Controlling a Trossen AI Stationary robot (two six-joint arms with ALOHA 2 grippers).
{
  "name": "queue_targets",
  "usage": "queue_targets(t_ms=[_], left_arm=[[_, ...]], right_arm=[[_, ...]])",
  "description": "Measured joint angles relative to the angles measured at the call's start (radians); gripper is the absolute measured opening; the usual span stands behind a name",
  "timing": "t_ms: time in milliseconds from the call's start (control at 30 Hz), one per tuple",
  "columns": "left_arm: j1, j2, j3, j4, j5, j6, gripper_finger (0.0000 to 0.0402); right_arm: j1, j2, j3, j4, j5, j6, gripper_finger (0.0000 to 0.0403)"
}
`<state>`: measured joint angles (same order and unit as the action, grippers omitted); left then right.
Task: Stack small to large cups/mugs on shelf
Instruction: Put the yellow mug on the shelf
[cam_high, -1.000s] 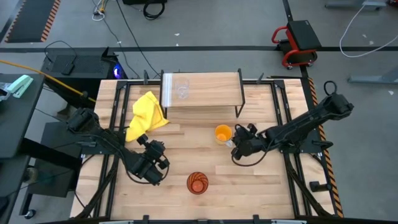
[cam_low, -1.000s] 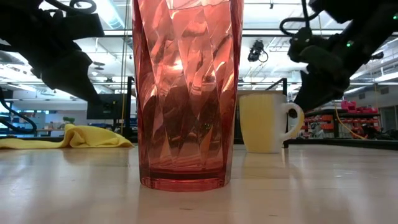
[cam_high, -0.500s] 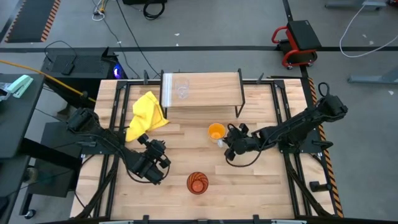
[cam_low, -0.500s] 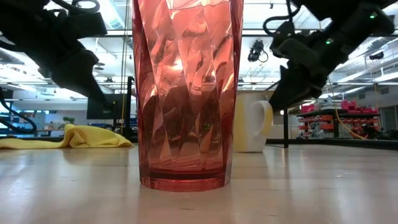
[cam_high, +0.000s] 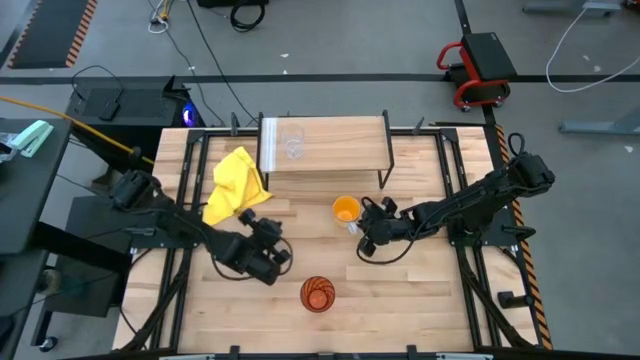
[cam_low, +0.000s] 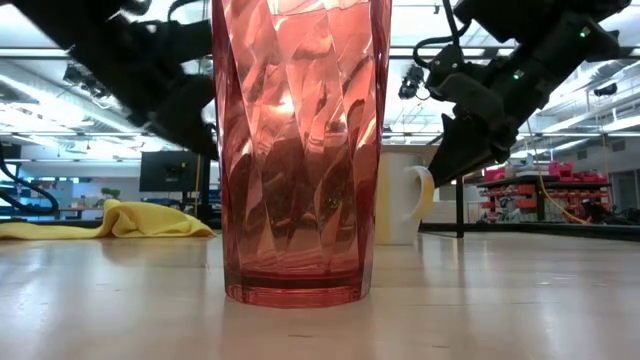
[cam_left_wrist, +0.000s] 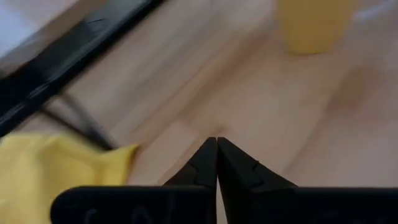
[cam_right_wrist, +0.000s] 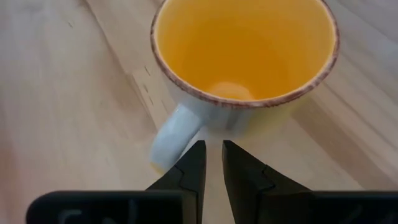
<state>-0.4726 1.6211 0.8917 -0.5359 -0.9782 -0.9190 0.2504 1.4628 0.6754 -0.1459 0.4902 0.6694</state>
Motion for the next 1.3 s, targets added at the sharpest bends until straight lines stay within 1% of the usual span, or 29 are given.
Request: queue_targets(t_ms=[67,133,200,333,367,433,567,733,833,900,967,1067,1233,1300], left_arm=[[0.022,0.0,0.0,0.095,0.036,0.113,0.002],[0.048,0.0,0.0,0.152,0.065,0.186,0.0026],[0.079,0.0,0.0,0.171,0.088,0.223,0.0031],[0.146,0.0,-0.002,0.178,0.158,0.233,0.0039],[0.159,0.0,-0.013,0.211,0.177,0.25,0.004],[0.178,0.0,-0.059,0.324,0.211,0.302,0.004],[0.202,0.002,-0.193,0.621,0.282,0.389,0.0034],[0.207,0.002,-0.356,0.971,0.289,0.487,0.0024],[0.206,0.002,-0.428,1.18,0.367,0.542,0.0024],[0.208,0.002,-0.458,1.287,0.422,0.572,0.0026],[0.208,0.002,-0.467,1.337,0.461,0.601,0.0028],[0.213,0.002,-0.461,1.346,0.493,0.625,0.0026],[0.266,0.018,-0.439,1.351,0.615,0.624,0.0021],[0.29,0.038,-0.436,1.356,0.64,0.624,0.0021]], right_arm=[[0.0,0.0,0.0,0.004,-0.001,0.0,0.006],[0.0,0.0,0.0,0.015,-0.001,-0.003,0.006],[0.0,0.0,0.0,0.027,-0.002,-0.015,0.006],[0.0,0.0,0.0,0.047,-0.002,-0.027,0.006],[0.0,0.0,0.0,0.047,-0.002,-0.028,0.006],[0.0,0.0,0.0,0.047,-0.002,-0.037,0.006],[0.009,0.0,0.0,0.039,-0.001,-0.045,0.006],[0.035,0.0,0.0,0.01,-0.001,-0.045,0.006],[0.056,-0.001,0.0,-0.01,0.0,-0.046,0.006],[0.072,-0.001,-0.012,-0.009,0.009,-0.044,0.006],[0.082,-0.001,-0.029,0.001,0.032,-0.027,0.006],[0.071,-0.001,-0.05,0.058,0.045,-0.024,0.006],[0.022,-0.001,-0.058,0.13,0.045,-0.063,0.0059],[0.007,-0.001,-0.058,0.129,0.044,-0.068,0.0059]])
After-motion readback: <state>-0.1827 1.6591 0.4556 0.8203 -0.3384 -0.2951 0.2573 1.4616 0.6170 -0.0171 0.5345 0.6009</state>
